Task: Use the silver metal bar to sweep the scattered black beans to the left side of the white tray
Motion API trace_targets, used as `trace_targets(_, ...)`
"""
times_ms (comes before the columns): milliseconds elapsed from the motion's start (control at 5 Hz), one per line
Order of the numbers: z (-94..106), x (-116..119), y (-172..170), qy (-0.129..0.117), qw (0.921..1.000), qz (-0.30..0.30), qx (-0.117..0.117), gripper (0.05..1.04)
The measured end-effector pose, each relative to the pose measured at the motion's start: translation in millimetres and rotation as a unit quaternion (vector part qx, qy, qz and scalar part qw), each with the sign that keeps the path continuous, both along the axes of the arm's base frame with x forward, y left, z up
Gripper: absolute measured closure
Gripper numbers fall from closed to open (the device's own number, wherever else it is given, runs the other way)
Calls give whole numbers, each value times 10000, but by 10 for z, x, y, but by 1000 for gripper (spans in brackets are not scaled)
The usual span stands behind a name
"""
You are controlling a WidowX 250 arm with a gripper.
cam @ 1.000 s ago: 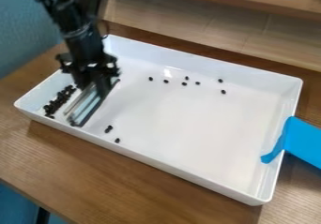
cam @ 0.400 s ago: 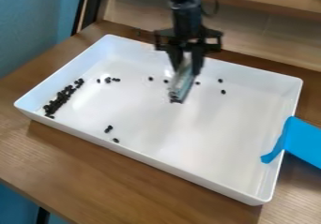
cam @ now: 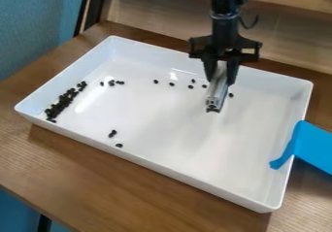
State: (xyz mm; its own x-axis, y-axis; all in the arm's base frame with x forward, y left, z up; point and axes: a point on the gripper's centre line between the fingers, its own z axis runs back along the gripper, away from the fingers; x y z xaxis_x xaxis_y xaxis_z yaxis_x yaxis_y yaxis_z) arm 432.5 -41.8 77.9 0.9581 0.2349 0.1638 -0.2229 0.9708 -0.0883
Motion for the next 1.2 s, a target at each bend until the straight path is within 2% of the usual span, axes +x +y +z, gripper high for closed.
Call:
trace_targets(200, -143, 37, -38, 73, 9999, 26, 74, 698)
trace_targets(600, -241, 64, -144, 89, 9998, 41, 151, 698)
trace_targets(1200, -337, 222, -182, -1, 9994, 216, 266, 698)
